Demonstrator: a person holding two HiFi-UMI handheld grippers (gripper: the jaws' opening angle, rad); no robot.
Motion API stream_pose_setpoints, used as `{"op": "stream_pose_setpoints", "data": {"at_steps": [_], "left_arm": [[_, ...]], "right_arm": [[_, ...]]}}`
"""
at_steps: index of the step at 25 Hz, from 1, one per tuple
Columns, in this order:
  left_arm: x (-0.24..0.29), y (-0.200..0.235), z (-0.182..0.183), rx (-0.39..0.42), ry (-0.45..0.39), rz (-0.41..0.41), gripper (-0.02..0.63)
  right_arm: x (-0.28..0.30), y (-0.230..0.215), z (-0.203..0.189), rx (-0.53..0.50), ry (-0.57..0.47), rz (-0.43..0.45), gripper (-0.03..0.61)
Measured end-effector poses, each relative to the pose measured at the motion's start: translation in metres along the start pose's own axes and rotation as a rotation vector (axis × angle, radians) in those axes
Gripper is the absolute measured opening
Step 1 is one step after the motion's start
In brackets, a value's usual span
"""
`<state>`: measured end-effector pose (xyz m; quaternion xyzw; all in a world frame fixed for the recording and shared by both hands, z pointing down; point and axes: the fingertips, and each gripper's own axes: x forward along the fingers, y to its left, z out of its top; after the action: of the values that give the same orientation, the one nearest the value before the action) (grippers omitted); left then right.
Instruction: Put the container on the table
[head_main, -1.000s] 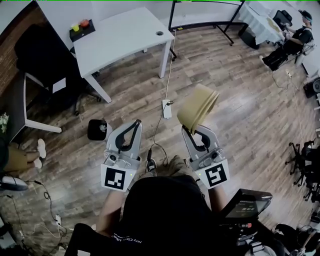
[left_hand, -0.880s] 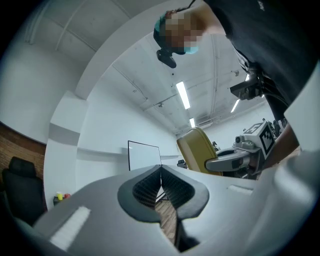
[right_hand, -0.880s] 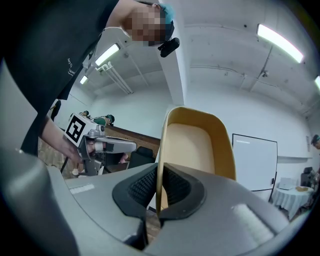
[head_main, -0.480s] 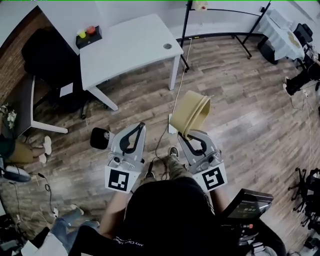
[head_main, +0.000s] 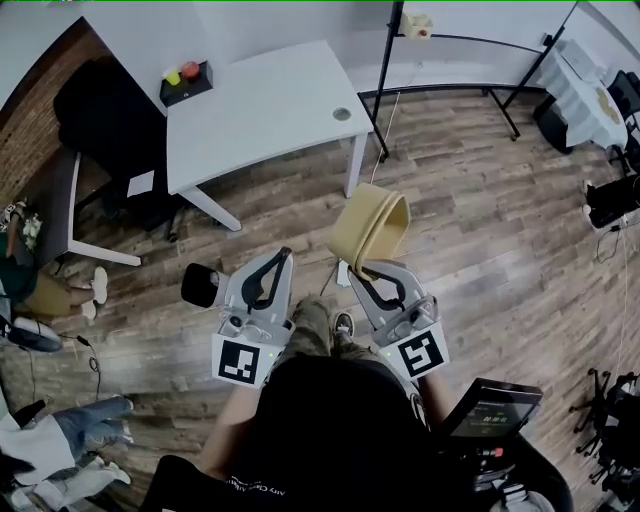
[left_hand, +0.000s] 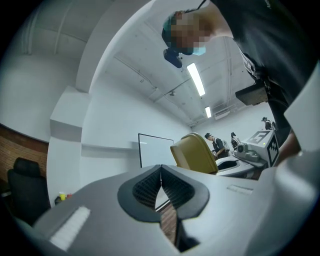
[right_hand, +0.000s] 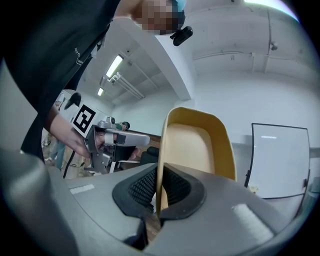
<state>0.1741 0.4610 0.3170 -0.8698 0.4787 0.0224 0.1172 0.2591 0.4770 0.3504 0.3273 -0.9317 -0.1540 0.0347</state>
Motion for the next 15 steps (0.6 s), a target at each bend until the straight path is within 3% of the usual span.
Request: {"op": "stream_pose_setpoints", "data": {"at_steps": [10, 15], "left_arm": [[0.029, 0.065, -0.02, -0.018, -0.021, 0.058, 0.003], [0.048, 0.119, -0.037, -0.03, -0.063, 0.055, 0.003]], "right_arm": [[0.076, -0.012, -0.011, -0.014, 0.006, 0.094, 0.028], [0.135, -0.022, -0.019, -0.052, 0.04, 0.109, 0.028]]}}
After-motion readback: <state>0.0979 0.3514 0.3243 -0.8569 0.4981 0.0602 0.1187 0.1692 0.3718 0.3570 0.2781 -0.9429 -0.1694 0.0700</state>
